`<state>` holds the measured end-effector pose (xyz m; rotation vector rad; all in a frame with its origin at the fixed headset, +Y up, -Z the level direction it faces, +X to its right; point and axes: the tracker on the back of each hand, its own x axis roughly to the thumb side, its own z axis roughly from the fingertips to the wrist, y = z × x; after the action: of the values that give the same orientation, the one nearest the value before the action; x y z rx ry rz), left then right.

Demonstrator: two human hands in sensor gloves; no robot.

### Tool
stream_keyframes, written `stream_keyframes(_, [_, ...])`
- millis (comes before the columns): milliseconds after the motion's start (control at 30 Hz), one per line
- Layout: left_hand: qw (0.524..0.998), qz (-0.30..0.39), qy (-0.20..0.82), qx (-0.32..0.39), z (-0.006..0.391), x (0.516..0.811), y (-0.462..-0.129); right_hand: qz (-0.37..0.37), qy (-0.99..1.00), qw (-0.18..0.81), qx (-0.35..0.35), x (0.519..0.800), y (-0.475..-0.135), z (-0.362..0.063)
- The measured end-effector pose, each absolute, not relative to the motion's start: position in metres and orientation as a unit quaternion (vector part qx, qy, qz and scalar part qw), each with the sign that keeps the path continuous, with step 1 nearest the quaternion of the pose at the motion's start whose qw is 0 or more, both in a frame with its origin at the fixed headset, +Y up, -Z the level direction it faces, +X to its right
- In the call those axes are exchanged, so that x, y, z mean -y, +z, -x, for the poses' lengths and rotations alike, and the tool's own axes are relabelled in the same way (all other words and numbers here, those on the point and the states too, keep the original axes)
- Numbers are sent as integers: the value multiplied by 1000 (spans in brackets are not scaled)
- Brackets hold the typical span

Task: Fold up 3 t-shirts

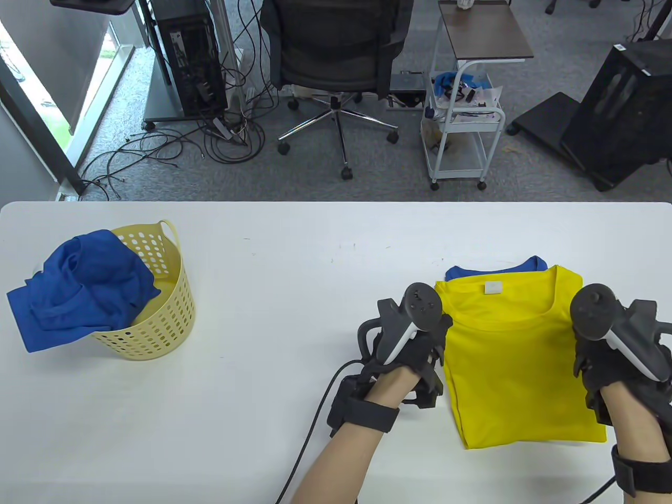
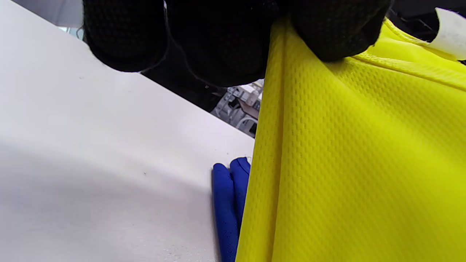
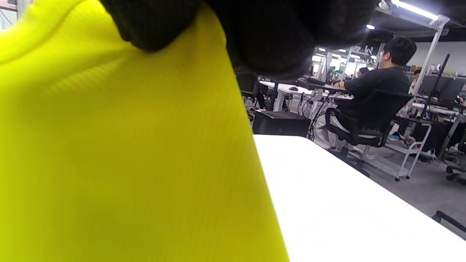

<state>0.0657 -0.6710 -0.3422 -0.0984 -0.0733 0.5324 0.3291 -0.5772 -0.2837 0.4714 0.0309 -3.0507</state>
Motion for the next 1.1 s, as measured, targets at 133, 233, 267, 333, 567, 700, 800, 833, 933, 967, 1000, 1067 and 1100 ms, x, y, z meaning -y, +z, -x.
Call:
stream_keyframes(133, [962, 47, 268, 32, -72, 680, -352, -153, -988, 17, -2, 588, -296, -339])
stream_keyframes(233, [964, 41, 262, 31, -75, 682, -359, -153, -988, 15, 5, 594, -306, -344])
stream_keyframes(267, [964, 40, 262, 31, -76, 682, -360, -153, -988, 14, 3, 595, -308, -345])
stream_keyframes(333, [964, 36, 261, 29, -79, 683, -365, -153, -988, 10, 8, 598, -313, -349])
stream_keyframes(567, [964, 40, 260, 26, -91, 692, -378, -161, -987, 0, 15, 607, -329, -363])
stream_keyframes(700, [967, 39, 252, 23, -99, 698, -387, -163, -986, 2, 13, 613, -340, -370])
stream_keyframes(800, [971, 38, 235, 18, -105, 704, -397, -164, -986, 2, 2, 625, -352, -375])
stream_keyframes(833, [973, 40, 226, 16, -107, 706, -400, -167, -986, 1, 1, 631, -357, -378])
stream_keyframes(933, [980, 42, 194, 11, -114, 716, -410, -171, -985, 5, -11, 648, -369, -383])
stream_keyframes(967, [982, 43, 183, 8, -117, 719, -414, -173, -985, 8, -11, 654, -374, -384])
stream_keyframes(1000, [983, 46, 177, 7, -119, 721, -416, -176, -984, 11, -11, 659, -378, -386])
stream_keyframes(1067, [987, 50, 154, 5, -125, 727, -423, -181, -983, 17, -13, 671, -387, -389])
stream_keyframes(1100, [989, 53, 141, 4, -128, 729, -426, -182, -983, 18, -12, 676, -390, -391])
